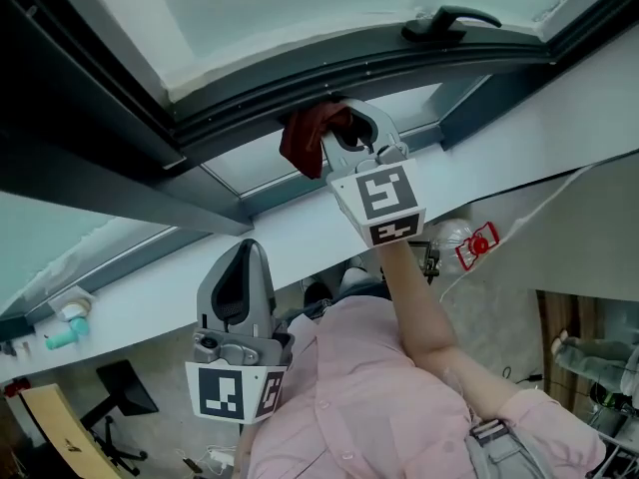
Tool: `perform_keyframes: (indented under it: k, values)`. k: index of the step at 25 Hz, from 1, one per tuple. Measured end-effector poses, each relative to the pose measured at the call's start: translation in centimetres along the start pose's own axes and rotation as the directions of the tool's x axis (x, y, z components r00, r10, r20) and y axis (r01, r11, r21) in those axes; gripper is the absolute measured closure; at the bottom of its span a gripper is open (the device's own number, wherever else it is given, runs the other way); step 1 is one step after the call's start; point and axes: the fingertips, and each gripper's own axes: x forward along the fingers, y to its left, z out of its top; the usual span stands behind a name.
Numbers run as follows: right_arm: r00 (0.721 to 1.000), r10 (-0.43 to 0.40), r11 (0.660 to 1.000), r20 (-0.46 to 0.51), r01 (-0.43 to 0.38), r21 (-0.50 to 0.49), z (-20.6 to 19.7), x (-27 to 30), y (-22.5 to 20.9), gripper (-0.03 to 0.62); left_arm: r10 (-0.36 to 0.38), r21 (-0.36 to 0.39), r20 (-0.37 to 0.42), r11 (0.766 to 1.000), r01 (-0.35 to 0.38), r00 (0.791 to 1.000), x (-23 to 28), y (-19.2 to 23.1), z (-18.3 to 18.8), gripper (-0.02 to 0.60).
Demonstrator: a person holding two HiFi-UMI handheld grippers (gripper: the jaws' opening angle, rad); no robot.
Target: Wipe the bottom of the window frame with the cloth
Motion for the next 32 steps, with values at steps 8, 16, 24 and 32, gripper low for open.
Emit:
perform_keyframes:
  k: [8,16,24,32]
  values:
    - [1.000,0.025,1.000,0.003,-0.025,0.005,-0.4,-0.4,-1.5,0.528,-0.005,0.007,-0.005,1.000,0.005,1.000,1.9,-2.0,-0.1,0.586]
    - [0.998,0.057,0.998,0.001,-0.057,-0.002,-0.7,-0.8,-2.8,0.528,0.001,0.012,-0.006,1.000,-0.001,1.000,3.4,-3.8,-0.2,0.586]
    - [0.996,0.086,0.996,0.005,-0.086,-0.020,-0.7,-0.9,-3.1,0.528,0.032,0.019,0.003,0.999,-0.032,0.999,3.9,-4.6,0.0,0.586]
    - [0.994,0.110,0.993,0.012,-0.110,-0.041,-0.8,-1.0,-3.5,0.529,0.055,0.024,0.007,0.998,-0.055,0.998,4.4,-5.6,-0.1,0.586]
